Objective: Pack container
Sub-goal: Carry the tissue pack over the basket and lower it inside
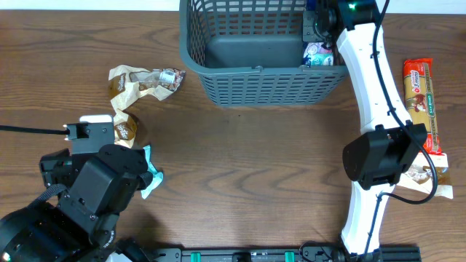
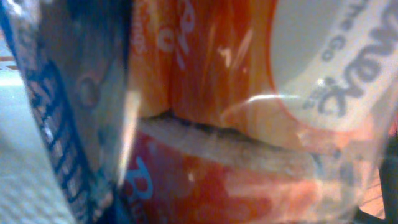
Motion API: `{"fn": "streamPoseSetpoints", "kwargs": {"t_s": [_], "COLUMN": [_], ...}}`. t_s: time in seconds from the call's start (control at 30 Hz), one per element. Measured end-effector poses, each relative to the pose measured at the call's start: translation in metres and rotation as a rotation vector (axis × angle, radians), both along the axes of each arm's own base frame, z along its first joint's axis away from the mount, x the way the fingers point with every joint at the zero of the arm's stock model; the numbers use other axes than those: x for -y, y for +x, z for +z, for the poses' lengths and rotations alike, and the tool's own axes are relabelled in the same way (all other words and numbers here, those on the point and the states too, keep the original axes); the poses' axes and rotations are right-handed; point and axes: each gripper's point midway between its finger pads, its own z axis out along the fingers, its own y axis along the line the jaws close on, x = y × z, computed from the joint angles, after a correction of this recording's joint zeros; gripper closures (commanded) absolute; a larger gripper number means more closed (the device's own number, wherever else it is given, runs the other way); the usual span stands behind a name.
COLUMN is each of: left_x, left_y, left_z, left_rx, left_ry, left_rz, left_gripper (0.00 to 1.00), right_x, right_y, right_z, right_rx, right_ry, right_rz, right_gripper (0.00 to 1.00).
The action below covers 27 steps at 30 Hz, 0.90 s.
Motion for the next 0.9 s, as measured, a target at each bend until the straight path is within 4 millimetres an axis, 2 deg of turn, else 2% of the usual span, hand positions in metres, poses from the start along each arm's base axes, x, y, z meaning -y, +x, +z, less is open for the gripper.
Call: {"fn": "streamPoseSetpoints", "kwargs": {"t_s": [0.07,0.2,0.4,0.57,0.67,0.7,0.9], "left_x": [0.000,0.000,0.000,0.000,0.000,-0.001,-0.003], "left_y": [0.000,0.000,0.000,0.000,-0.001,-0.001,-0.003], "left_z": [0.000,0.000,0.000,0.000,-0.001,-0.001,-0.003], "left_rx": [0.000,0.000,0.000,0.000,-0.004,-0.006,-0.018], "left_ry": [0.000,0.000,0.000,0.000,0.003,0.004,0.014], "left_rz": [0.000,0.000,0.000,0.000,0.000,0.000,0.000], "left_gripper": [0.01,0.01,0.01,0.01,0.01,0.01,0.02], "right_x": [0.000,0.000,-0.002,-0.003,-0.004,-0.004,-0.006], "right_y": [0.000,0.001,-0.003,-0.003,-0.004,-0.004,-0.004], "right_z": [-0.001,-0.008,-0.015,-0.015,-0.016,-0.016,-0.016], "right_rx": [-0.001,-0.007,-0.029,-0.033,-0.036,-0.036,-0.037], "right_ry": [0.000,-0.001,0.009,0.016,0.017,0.020,0.031], "right_rz": [0.000,-0.001,0.004,0.008,0.009,0.007,0.018], "right_gripper": [0.96,0.82,0.76,0.66,0.51,0.49,0.45]}}
